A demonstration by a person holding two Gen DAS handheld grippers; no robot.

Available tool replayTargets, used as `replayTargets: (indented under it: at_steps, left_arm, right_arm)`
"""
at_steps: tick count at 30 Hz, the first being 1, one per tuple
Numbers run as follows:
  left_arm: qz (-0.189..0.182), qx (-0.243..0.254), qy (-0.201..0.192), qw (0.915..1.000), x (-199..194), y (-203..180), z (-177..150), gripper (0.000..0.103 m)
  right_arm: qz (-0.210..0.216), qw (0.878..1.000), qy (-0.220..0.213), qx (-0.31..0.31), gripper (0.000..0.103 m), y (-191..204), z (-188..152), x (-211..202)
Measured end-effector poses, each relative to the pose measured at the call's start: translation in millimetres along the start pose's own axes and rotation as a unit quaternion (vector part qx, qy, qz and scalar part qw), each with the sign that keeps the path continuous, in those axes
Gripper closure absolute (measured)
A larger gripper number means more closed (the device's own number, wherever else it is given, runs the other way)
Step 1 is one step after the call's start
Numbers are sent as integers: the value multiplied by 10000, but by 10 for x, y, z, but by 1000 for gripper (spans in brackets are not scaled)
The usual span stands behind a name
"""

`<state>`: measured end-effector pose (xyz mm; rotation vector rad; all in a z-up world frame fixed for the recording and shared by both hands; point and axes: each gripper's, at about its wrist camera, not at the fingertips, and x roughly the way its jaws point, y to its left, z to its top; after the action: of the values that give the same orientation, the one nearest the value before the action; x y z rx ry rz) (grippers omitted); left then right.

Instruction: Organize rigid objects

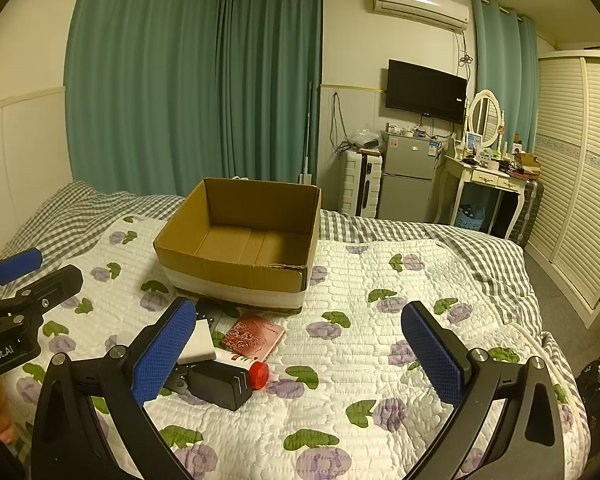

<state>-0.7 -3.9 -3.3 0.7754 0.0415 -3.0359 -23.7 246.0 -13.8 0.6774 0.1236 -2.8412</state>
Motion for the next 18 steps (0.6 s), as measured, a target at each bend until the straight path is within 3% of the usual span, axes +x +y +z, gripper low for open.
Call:
replayTargets:
  at_steps: [18]
  left_arm:
    - [86, 20, 31, 10000, 31, -18, -11, 23]
  right_arm:
    - [9, 10000, 25, -14, 0, 4, -5, 18]
